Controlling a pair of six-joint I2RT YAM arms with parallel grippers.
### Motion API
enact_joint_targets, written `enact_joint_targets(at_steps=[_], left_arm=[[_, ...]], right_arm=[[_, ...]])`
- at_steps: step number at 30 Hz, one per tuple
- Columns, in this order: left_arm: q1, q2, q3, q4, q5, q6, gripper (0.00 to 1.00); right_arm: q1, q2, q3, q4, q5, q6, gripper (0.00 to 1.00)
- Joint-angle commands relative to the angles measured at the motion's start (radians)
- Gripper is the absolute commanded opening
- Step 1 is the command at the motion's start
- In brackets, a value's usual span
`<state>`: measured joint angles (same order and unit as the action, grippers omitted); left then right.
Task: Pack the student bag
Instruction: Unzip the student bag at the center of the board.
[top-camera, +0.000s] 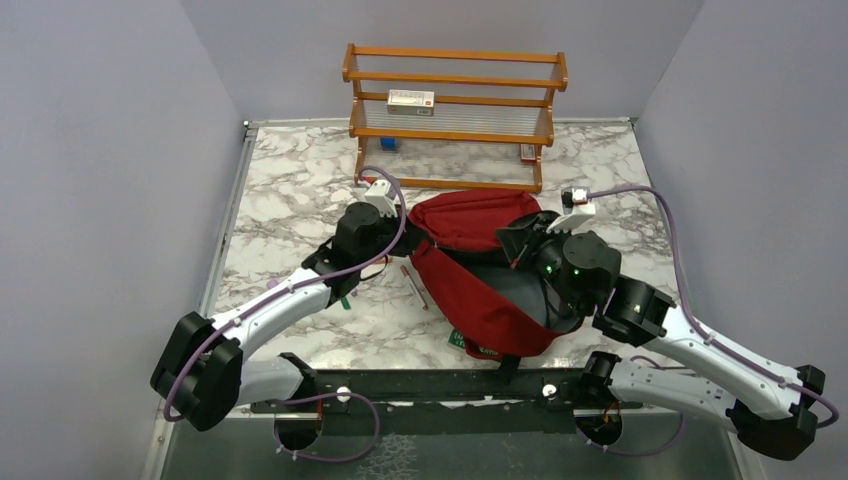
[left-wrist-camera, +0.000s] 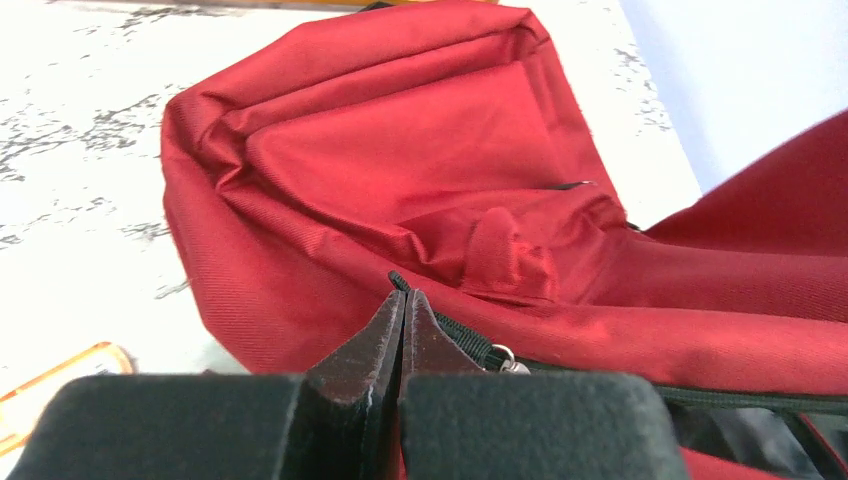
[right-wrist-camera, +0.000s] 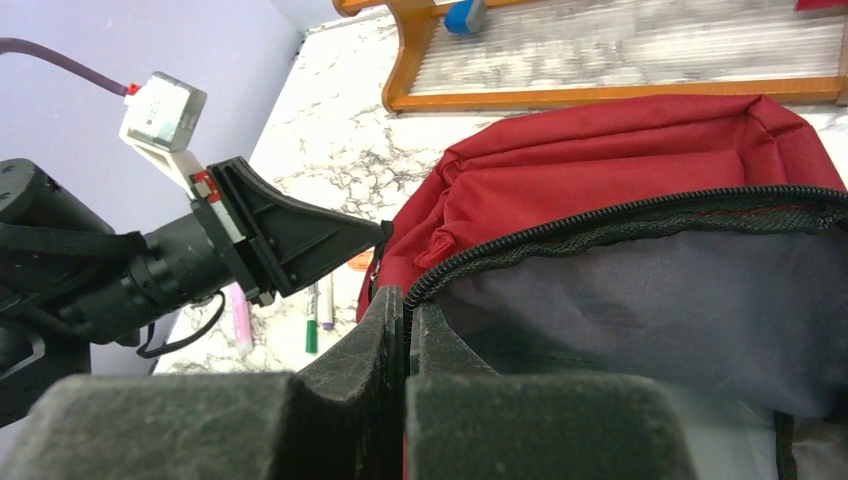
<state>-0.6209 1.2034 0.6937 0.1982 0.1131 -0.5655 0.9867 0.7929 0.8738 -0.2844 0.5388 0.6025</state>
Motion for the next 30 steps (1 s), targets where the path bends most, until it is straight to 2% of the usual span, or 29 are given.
enact_joint_targets(at_steps=[1, 7, 9, 10, 12, 15, 19, 24, 30], left_arm=[[0.013, 0.028, 0.026, -0.022, -0.146, 0.063, 0.0], [0.021, 0.058, 0.039, 0.002, -0.175, 0.094, 0.0], [0.024, 0.056, 0.047, 0.017, -0.151, 0.112, 0.13], [0.024, 0.05, 0.052, 0.027, -0.137, 0.124, 0.25], [0.024, 0.03, 0.057, 0.055, -0.09, 0.153, 0.42], [0.024, -0.01, 0.056, 0.118, 0.018, 0.214, 0.55], [0.024, -0.052, 0.037, 0.221, 0.191, 0.303, 0.62], [0.016, -0.098, -0.032, 0.379, 0.443, 0.487, 0.67], [-0.012, -0.123, -0.076, 0.421, 0.54, 0.665, 0.72]], right_arm=[[0.003, -0.031, -0.003, 0.036, 0.022, -0.007, 0.01], [0.002, -0.034, -0.01, 0.069, -0.014, -0.032, 0.01], [0.003, -0.029, -0.011, 0.071, -0.008, -0.032, 0.01], [0.003, -0.025, -0.012, 0.07, 0.0, -0.032, 0.01], [0.003, -0.016, -0.006, 0.063, 0.025, -0.022, 0.01], [0.003, 0.014, 0.009, 0.039, 0.091, 0.027, 0.01], [0.004, 0.07, 0.032, 0.017, 0.186, 0.103, 0.01], [0.003, 0.186, 0.111, -0.045, 0.268, 0.176, 0.03], [-0.016, 0.276, 0.168, -0.051, 0.272, 0.194, 0.08]])
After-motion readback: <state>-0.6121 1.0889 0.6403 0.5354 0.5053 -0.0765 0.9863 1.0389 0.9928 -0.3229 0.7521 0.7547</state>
